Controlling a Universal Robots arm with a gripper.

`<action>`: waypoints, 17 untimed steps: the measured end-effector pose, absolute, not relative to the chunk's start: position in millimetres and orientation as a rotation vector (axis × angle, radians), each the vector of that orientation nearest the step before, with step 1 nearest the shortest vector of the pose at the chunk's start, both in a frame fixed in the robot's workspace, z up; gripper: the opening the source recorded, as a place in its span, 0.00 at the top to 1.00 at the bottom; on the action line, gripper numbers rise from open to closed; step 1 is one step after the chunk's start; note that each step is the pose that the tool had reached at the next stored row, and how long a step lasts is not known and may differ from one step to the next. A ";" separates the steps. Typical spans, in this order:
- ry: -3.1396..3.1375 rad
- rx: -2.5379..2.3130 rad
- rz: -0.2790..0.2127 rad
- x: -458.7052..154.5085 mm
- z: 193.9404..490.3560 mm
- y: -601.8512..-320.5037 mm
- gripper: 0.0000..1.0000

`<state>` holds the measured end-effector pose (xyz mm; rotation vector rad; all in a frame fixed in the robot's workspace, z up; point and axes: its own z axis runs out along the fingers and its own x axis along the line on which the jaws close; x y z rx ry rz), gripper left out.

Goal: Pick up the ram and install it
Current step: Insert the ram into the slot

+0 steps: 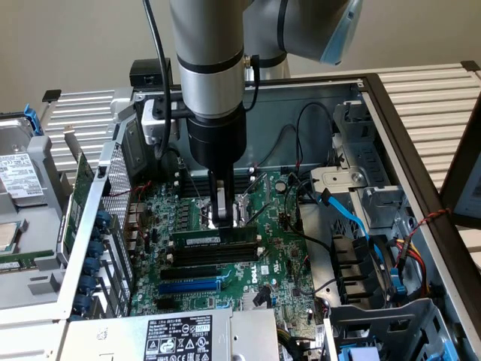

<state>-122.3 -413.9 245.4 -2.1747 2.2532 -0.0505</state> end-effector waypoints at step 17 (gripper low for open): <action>2.257 -2.179 -0.061 -123.4 237.4 -412.8 0.88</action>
